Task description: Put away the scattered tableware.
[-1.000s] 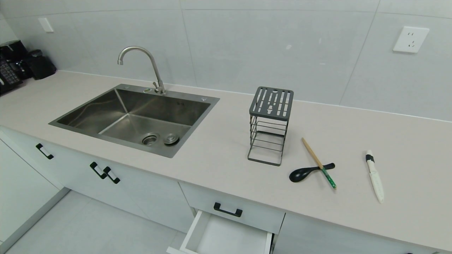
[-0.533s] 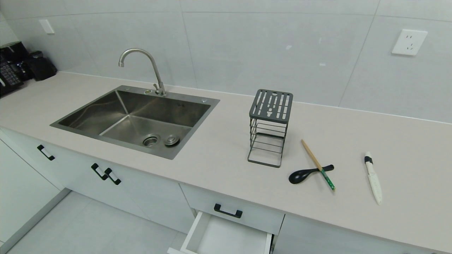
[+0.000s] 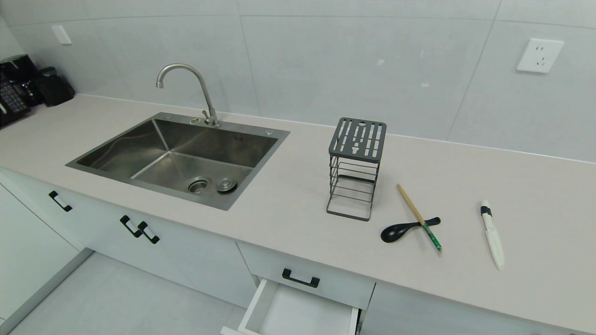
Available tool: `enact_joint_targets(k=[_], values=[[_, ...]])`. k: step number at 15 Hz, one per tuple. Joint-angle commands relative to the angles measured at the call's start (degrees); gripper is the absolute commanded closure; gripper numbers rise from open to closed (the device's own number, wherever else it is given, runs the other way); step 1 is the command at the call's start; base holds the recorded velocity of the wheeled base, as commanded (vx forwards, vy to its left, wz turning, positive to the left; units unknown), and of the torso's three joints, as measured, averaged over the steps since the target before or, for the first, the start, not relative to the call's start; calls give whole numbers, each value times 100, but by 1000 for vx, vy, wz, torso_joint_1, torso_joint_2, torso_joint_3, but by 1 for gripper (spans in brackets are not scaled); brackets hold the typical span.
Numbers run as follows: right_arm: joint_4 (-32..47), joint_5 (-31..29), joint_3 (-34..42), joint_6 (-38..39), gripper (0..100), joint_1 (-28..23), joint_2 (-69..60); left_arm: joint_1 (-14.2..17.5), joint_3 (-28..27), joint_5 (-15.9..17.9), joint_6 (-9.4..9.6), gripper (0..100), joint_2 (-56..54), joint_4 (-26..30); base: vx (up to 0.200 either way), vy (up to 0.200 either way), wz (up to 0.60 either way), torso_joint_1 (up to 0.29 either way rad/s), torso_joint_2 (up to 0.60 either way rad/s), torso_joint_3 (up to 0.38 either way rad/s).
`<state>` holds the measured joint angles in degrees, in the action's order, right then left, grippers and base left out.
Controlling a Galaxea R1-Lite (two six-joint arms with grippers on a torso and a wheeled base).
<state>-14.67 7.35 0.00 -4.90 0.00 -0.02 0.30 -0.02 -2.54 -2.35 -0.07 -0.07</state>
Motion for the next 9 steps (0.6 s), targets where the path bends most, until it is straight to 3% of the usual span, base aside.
enact_joint_targets(k=[1,4,9], values=[[271,469,-26,-64,0,18,143,5,2,-1,-2,0,7,-1,0,0,0,0,0,0],[1071,1137,-729,-64,0,105,1690,5,2,-1,-2,0,7,-1,0,0,0,0,0,0],[992,1286,-1406,-81,0,694,3834,5,2,-1,-2,0,7,-1,0,0,0,0,0,0]])
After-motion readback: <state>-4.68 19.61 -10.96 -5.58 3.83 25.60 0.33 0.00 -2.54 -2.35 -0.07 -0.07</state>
